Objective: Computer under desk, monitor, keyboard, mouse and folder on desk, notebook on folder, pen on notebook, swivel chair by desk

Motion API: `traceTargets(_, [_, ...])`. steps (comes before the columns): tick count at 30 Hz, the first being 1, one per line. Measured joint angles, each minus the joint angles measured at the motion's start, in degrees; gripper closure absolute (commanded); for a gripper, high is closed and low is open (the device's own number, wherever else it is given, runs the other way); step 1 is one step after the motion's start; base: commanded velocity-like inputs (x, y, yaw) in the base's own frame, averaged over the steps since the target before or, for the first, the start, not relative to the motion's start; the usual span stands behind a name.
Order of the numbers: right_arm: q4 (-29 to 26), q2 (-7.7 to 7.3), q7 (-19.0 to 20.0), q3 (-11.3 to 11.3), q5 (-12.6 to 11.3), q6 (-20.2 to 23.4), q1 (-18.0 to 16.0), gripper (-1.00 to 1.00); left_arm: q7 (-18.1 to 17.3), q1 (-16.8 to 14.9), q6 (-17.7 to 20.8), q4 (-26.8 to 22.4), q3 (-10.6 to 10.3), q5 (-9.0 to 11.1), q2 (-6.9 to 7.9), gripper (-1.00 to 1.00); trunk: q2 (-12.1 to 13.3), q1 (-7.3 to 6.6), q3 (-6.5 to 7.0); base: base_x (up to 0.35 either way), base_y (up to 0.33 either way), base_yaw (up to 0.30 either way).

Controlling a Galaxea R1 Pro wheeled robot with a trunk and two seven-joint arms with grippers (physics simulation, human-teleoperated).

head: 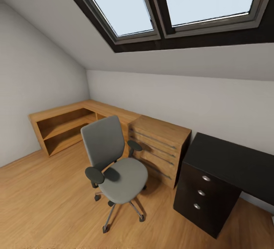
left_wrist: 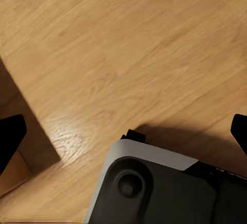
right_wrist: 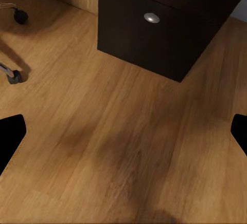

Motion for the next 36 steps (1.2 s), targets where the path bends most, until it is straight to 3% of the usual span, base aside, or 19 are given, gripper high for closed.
traceTargets(12, [0.0, 0.01, 0.0, 0.1, 0.0, -0.3, 0.0, -1.0, 0.0, 0.0, 0.0, 0.0, 0.0, 0.0, -0.07, -1.0, 0.0, 0.0, -0.16, 0.0, 0.0, 0.232])
traceTargets(36, [0.0, -0.36, 0.0, 0.0, -0.1, -0.2, 0.0, -1.0, 0.0, 0.0, 0.0, 0.0, 0.0, 0.0, -0.02, -1.0, 0.0, 0.0, -0.16, 0.0, 0.0, 0.01])
